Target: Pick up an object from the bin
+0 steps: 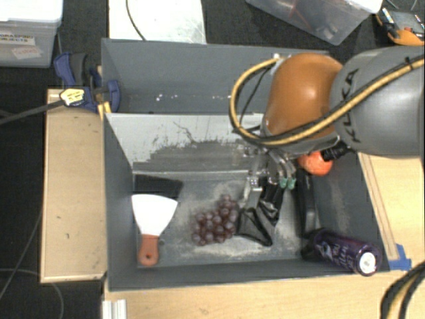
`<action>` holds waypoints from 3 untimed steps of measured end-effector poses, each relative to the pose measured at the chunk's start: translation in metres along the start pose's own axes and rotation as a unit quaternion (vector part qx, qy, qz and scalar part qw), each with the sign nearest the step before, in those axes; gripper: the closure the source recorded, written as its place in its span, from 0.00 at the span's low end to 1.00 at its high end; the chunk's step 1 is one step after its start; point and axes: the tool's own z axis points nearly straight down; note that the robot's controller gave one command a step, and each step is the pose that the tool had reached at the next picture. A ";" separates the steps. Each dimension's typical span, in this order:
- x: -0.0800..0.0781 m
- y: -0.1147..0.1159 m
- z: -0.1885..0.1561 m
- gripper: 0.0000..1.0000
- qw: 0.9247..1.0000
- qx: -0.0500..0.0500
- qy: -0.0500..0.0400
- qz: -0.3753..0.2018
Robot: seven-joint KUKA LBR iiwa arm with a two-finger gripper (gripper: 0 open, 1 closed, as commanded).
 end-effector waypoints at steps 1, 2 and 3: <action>0.000 0.000 0.000 0.00 1.000 0.000 0.000 0.000; 0.021 -0.033 -0.032 0.00 0.984 0.000 -0.002 -0.177; 0.028 0.004 0.065 0.00 1.000 0.000 0.003 0.003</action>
Offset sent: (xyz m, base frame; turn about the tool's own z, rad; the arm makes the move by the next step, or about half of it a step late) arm -0.0221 -0.0311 0.0299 -0.3615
